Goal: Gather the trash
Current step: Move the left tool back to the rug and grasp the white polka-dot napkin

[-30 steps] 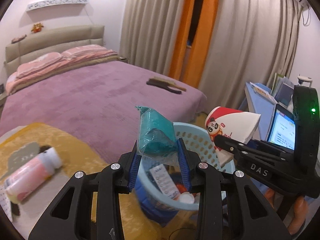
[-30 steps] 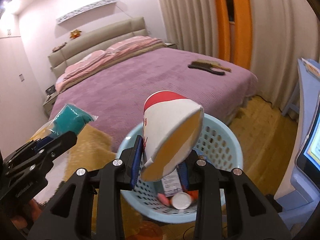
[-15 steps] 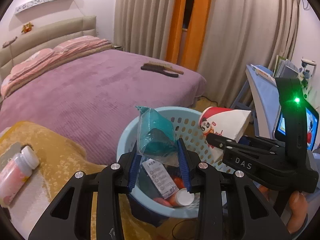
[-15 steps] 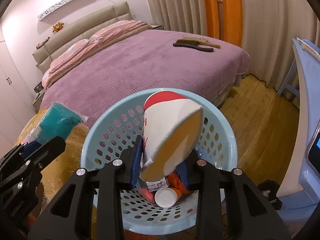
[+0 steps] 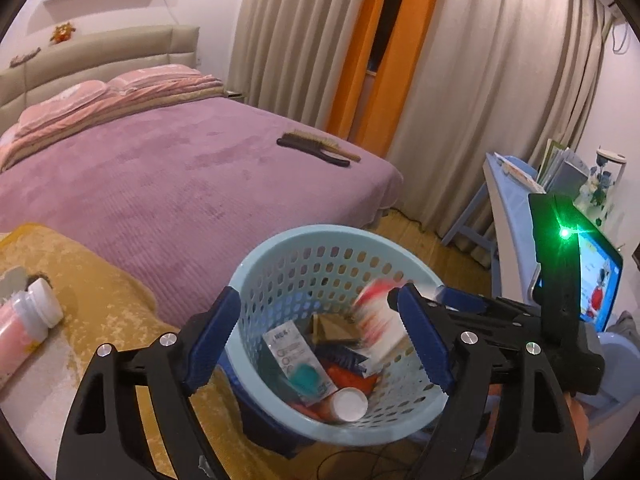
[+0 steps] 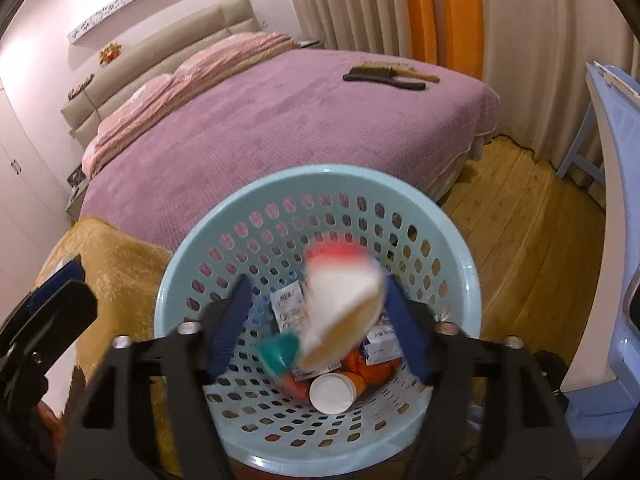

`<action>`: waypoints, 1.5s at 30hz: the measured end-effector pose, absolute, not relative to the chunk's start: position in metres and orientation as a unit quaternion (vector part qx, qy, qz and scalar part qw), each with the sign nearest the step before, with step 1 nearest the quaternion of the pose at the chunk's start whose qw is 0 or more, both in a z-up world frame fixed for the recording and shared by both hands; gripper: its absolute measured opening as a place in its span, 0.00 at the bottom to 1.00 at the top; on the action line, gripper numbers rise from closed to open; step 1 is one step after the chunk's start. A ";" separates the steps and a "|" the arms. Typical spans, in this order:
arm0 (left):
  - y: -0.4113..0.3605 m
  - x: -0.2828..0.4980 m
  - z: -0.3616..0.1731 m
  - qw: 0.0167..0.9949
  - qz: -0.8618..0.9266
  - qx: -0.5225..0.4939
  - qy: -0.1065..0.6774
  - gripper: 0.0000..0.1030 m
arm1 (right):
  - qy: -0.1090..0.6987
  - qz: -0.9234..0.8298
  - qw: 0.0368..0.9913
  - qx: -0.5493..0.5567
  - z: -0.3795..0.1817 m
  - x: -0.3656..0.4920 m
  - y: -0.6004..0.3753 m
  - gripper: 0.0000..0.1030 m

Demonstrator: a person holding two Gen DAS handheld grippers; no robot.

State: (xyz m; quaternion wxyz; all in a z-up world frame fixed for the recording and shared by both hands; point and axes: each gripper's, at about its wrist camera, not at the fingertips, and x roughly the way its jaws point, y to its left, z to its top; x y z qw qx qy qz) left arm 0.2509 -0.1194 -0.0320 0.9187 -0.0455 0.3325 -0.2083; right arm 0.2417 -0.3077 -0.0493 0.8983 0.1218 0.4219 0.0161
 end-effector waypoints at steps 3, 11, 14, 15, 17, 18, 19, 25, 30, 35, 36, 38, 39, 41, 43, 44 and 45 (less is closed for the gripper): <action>-0.113 0.244 -0.026 0.922 -0.209 -0.050 0.323 0.81 | 0.418 0.022 0.901 0.117 -0.044 0.237 -0.304 0.64; -0.082 0.211 0.000 0.930 -0.211 -0.082 0.288 0.83 | 0.396 0.047 0.910 0.110 -0.017 0.220 -0.285 0.64; -0.064 0.195 0.008 0.936 -0.202 -0.095 0.274 0.83 | 0.387 0.060 0.914 0.105 -0.005 0.213 -0.275 0.64; -0.059 0.192 0.010 0.937 -0.199 -0.098 0.271 0.83 | 0.383 0.065 0.916 0.104 0.000 0.211 -0.269 0.64; -0.044 0.180 0.014 0.940 -0.190 -0.107 0.262 0.83 | 0.376 0.077 0.918 0.099 0.008 0.204 -0.259 0.64; -0.038 0.175 0.016 0.942 -0.184 -0.110 0.258 0.83 | 0.373 0.081 0.919 0.098 0.011 0.202 -0.255 0.64; -0.028 0.169 0.018 0.945 -0.175 -0.114 0.253 0.83 | 0.371 0.088 0.920 0.096 0.014 0.200 -0.250 0.65; 0.022 0.138 0.025 0.958 -0.116 -0.127 0.229 0.84 | 0.355 0.130 0.923 0.071 0.028 0.186 -0.205 0.66; 0.066 0.113 0.027 0.964 -0.068 -0.137 0.217 0.84 | 0.345 0.174 0.921 0.045 0.030 0.173 -0.159 0.72; 0.110 0.092 0.021 0.965 -0.010 -0.142 0.218 0.84 | 0.338 0.211 0.917 0.028 0.022 0.163 -0.117 0.73; 0.119 0.088 0.019 0.965 0.001 -0.144 0.220 0.84 | 0.340 0.220 0.914 0.026 0.019 0.162 -0.107 0.73; 0.141 0.080 0.013 0.962 0.028 -0.154 0.225 0.84 | 0.341 0.233 0.910 0.024 0.013 0.159 -0.092 0.73; 0.149 0.076 0.012 0.960 0.036 -0.159 0.226 0.84 | 0.340 0.240 0.909 0.022 0.009 0.159 -0.084 0.73; 0.171 0.069 0.004 0.955 0.062 -0.168 0.236 0.84 | 0.337 0.252 0.907 0.019 0.001 0.157 -0.069 0.73; 0.188 0.066 -0.004 0.950 0.082 -0.173 0.248 0.84 | 0.333 0.268 0.904 0.022 -0.002 0.158 -0.060 0.73; 0.196 0.066 -0.008 0.946 0.091 -0.176 0.255 0.84 | 0.328 0.283 0.901 0.027 -0.006 0.157 -0.055 0.73; 0.202 0.067 -0.011 0.943 0.096 -0.179 0.263 0.84 | 0.328 0.286 0.900 0.026 -0.009 0.157 -0.049 0.73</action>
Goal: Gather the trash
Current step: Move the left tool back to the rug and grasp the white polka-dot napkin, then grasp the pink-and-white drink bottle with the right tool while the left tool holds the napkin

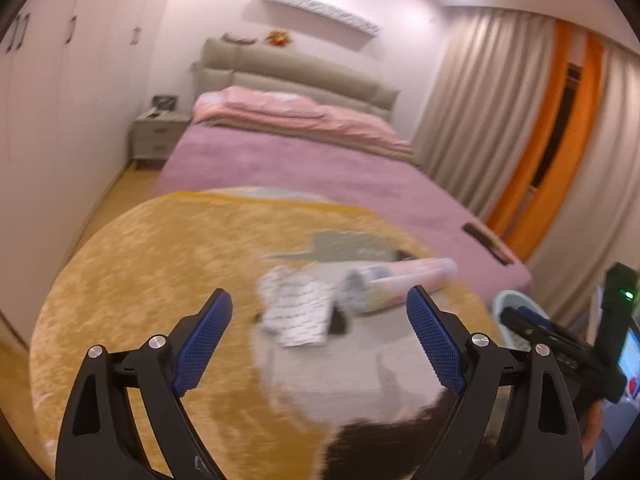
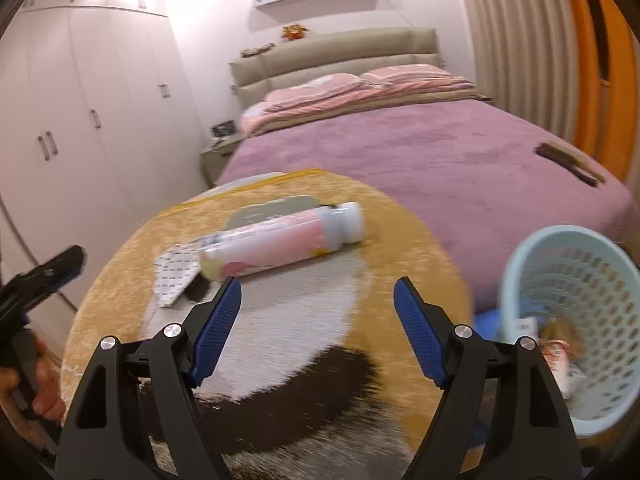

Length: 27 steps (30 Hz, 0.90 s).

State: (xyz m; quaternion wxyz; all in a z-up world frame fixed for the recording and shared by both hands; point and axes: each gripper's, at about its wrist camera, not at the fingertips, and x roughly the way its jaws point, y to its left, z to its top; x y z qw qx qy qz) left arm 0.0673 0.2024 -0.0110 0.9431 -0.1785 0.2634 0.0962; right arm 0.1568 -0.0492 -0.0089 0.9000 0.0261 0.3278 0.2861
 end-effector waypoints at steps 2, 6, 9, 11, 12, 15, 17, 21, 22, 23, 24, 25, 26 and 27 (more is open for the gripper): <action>0.214 0.074 -0.022 0.934 0.100 -0.180 0.291 0.84 | 0.330 0.288 0.899 0.021 -0.015 0.157 -0.042 0.73; 0.212 0.093 -0.035 0.929 0.092 -0.171 0.316 0.83 | 0.346 0.283 0.894 0.011 -0.030 0.161 -0.032 0.73; 0.201 0.107 -0.044 0.929 0.079 -0.152 0.329 0.83 | 0.356 0.282 0.891 0.010 -0.034 0.165 -0.031 0.73; 0.195 0.121 -0.053 0.925 0.072 -0.141 0.346 0.83 | 0.361 0.279 0.890 0.013 -0.035 0.168 -0.033 0.73; 0.193 0.127 -0.057 0.923 0.071 -0.137 0.352 0.83 | 0.368 0.280 0.887 0.015 -0.037 0.171 -0.033 0.73; 0.188 0.144 -0.072 0.917 0.084 -0.113 0.373 0.81 | 0.370 0.282 0.885 0.016 -0.037 0.172 -0.034 0.73; 0.187 0.151 -0.079 0.911 0.090 -0.101 0.389 0.72 | 0.373 0.284 0.883 0.015 -0.037 0.173 -0.033 0.73; 0.193 0.151 -0.085 0.907 0.099 -0.106 0.394 0.61 | 0.364 0.284 0.887 -0.009 -0.029 0.177 -0.026 0.73; 0.195 0.150 -0.085 0.908 0.098 -0.113 0.391 0.53 | 0.358 0.283 0.890 -0.017 -0.024 0.180 -0.024 0.73; 0.198 0.148 -0.086 0.908 0.100 -0.119 0.389 0.50 | 0.351 0.282 0.893 -0.023 -0.017 0.185 -0.021 0.73; 0.201 0.146 -0.086 0.908 0.101 -0.128 0.385 0.47 | 0.347 0.282 0.894 -0.025 -0.012 0.190 -0.019 0.73; 0.203 0.144 -0.085 0.909 0.100 -0.134 0.383 0.45 | 0.342 0.286 0.894 -0.025 -0.006 0.196 -0.017 0.73; 0.205 0.143 -0.085 0.909 0.099 -0.139 0.381 0.43 | 0.340 0.292 0.894 -0.024 -0.001 0.204 -0.016 0.73; 0.207 0.141 -0.084 0.909 0.099 -0.147 0.377 0.38 | 0.335 0.293 0.895 -0.021 0.003 0.215 -0.013 0.73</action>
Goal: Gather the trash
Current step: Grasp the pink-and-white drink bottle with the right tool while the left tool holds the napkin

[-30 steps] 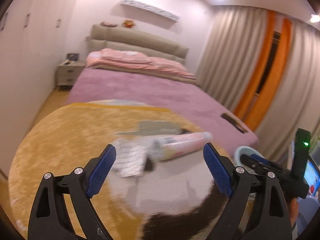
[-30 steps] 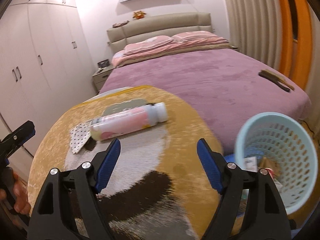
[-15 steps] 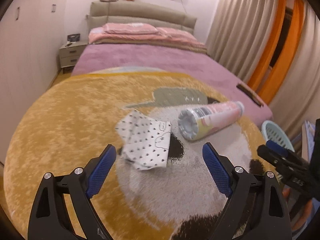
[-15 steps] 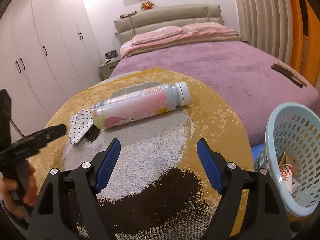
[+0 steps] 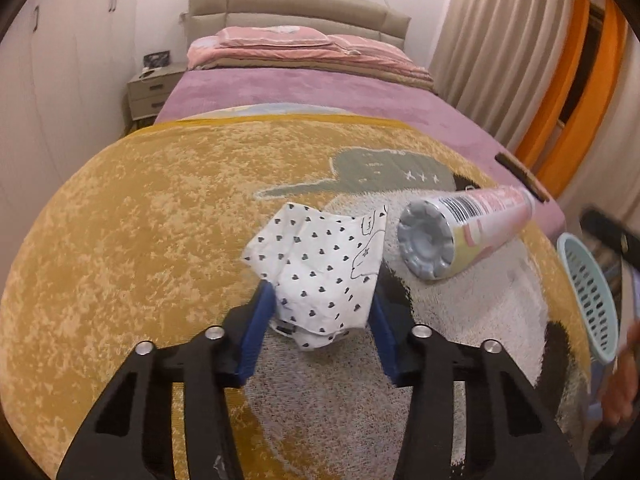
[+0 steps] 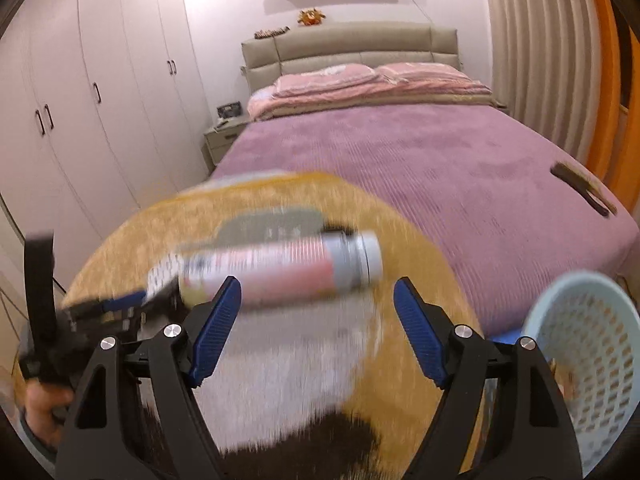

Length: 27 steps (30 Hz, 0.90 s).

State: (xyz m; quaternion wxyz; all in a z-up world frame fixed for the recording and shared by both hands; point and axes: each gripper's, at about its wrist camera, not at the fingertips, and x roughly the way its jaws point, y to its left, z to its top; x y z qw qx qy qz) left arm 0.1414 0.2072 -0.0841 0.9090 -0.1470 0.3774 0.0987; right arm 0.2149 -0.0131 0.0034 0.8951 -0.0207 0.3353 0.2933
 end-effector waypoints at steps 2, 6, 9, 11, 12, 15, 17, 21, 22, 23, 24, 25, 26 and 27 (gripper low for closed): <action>0.211 0.139 -0.084 0.909 0.095 -0.161 0.372 0.34 | 0.333 0.289 0.897 -0.023 0.007 0.233 -0.006 0.73; 0.219 0.135 -0.083 0.910 0.084 -0.186 0.362 0.26 | 0.376 0.305 0.875 -0.006 -0.003 0.280 0.015 0.73; 0.221 0.135 -0.083 0.910 0.079 -0.196 0.356 0.24 | 0.399 0.314 0.861 -0.007 -0.012 0.299 0.029 0.69; 0.223 0.133 -0.082 0.911 0.074 -0.203 0.351 0.21 | 0.411 0.318 0.854 -0.019 -0.017 0.304 0.033 0.64; 0.224 0.132 -0.082 0.912 0.073 -0.205 0.348 0.21 | 0.419 0.324 0.848 -0.022 -0.020 0.306 0.035 0.62; 0.226 0.130 -0.080 0.913 0.070 -0.213 0.340 0.20 | 0.439 0.341 0.830 -0.048 -0.026 0.304 0.037 0.57; 0.227 0.130 -0.079 0.915 0.068 -0.214 0.336 0.20 | 0.444 0.349 0.823 -0.060 -0.028 0.293 0.036 0.57; 0.228 0.127 -0.077 0.916 0.068 -0.213 0.332 0.20 | 0.458 0.387 0.799 -0.036 -0.026 0.265 0.022 0.57; 0.228 0.126 -0.077 0.917 0.068 -0.213 0.332 0.20 | 0.458 0.391 0.798 -0.038 -0.026 0.258 0.020 0.57; 0.227 0.125 -0.076 0.917 0.068 -0.213 0.331 0.20 | 0.457 0.395 0.796 -0.042 -0.026 0.250 0.019 0.57; 0.227 0.125 -0.076 0.917 0.068 -0.212 0.330 0.20 | 0.457 0.399 0.793 -0.047 -0.027 0.239 0.017 0.57; 0.227 0.125 -0.076 0.918 0.067 -0.212 0.329 0.20 | 0.458 0.404 0.790 -0.050 -0.029 0.231 0.016 0.57; 0.226 0.125 -0.076 0.918 0.067 -0.212 0.329 0.20 | 0.462 0.411 0.784 -0.057 -0.033 0.221 0.017 0.57; 0.227 0.124 -0.075 0.918 0.067 -0.212 0.327 0.20 | 0.465 0.417 0.779 -0.062 -0.035 0.213 0.017 0.57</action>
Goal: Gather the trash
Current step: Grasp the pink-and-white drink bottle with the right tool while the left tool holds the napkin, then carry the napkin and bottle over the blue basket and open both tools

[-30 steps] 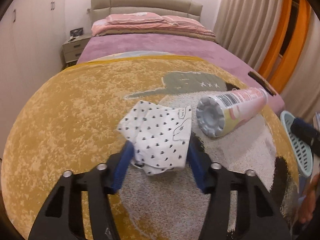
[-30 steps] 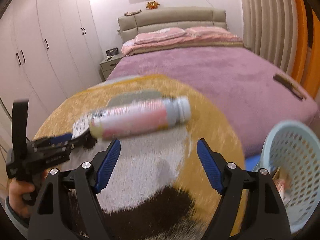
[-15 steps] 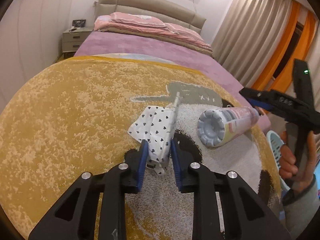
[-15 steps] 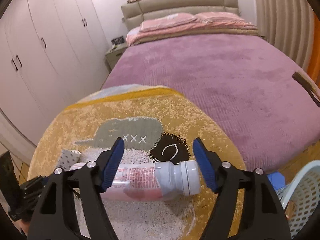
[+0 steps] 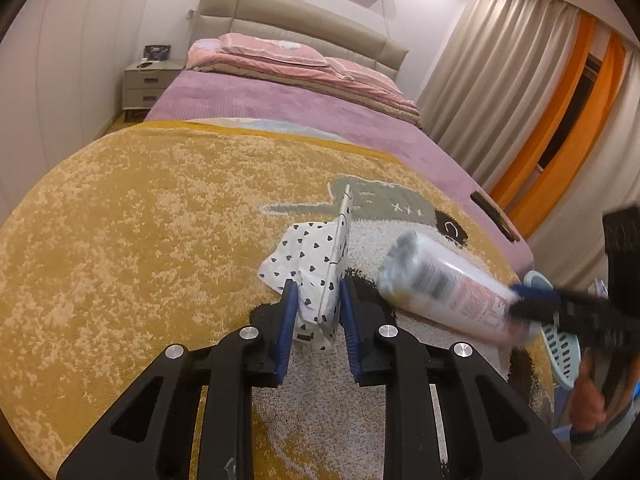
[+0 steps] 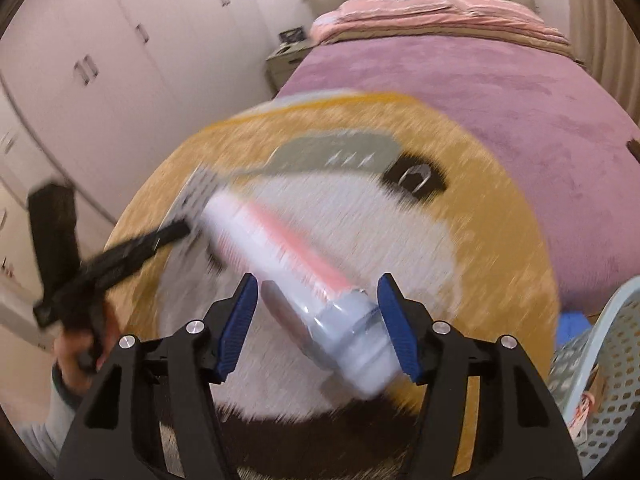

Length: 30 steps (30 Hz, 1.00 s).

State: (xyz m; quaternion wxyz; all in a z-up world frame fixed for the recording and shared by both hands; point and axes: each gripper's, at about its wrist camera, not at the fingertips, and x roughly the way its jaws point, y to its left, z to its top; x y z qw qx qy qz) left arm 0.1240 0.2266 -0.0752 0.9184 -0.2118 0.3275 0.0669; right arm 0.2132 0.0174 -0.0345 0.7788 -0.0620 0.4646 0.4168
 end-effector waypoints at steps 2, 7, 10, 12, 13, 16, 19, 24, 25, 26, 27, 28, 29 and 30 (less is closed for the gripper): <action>0.227 0.123 -0.075 0.919 0.067 -0.213 0.325 0.20 | 0.466 0.423 0.774 -0.068 -0.038 0.201 0.019 0.57; 0.229 0.119 -0.073 0.920 0.066 -0.216 0.320 0.20 | 0.458 0.447 0.765 -0.069 -0.039 0.172 0.031 0.57; 0.230 0.117 -0.072 0.920 0.063 -0.218 0.319 0.20 | 0.456 0.425 0.779 -0.067 -0.043 0.174 0.045 0.59; 0.231 0.117 -0.072 0.920 0.062 -0.219 0.319 0.20 | 0.467 0.418 0.778 -0.051 -0.049 0.179 0.053 0.59; 0.231 0.118 -0.072 0.920 0.062 -0.219 0.319 0.20 | 0.470 0.412 0.779 -0.044 -0.052 0.182 0.056 0.59; 0.230 0.116 -0.071 0.920 0.061 -0.218 0.319 0.20 | 0.471 0.394 0.789 -0.031 -0.058 0.186 0.062 0.59; 0.229 0.117 -0.071 0.921 0.061 -0.215 0.319 0.20 | 0.465 0.386 0.796 -0.033 -0.057 0.186 0.065 0.59; 0.226 0.118 -0.068 0.924 0.066 -0.206 0.315 0.20 | 0.449 0.383 0.805 -0.060 -0.054 0.177 0.065 0.45; 0.224 0.117 -0.067 0.925 0.069 -0.202 0.314 0.20 | 0.447 0.383 0.806 -0.060 -0.053 0.174 0.063 0.44; 0.221 0.117 -0.066 0.927 0.072 -0.194 0.314 0.20 | 0.445 0.383 0.808 -0.060 -0.051 0.172 0.060 0.44; 0.217 0.118 -0.064 0.929 0.076 -0.180 0.315 0.17 | 0.441 0.383 0.810 -0.059 -0.049 0.170 0.056 0.44; 0.213 0.118 -0.062 0.930 0.079 -0.170 0.316 0.16 | 0.438 0.383 0.811 -0.056 -0.047 0.168 0.050 0.44; 0.209 0.118 -0.059 0.932 0.080 -0.162 0.315 0.16 | 0.436 0.383 0.812 -0.053 -0.044 0.168 0.045 0.43; 0.204 0.118 -0.055 0.933 0.077 -0.158 0.313 0.15 | 0.435 0.382 0.814 -0.048 -0.041 0.167 0.036 0.43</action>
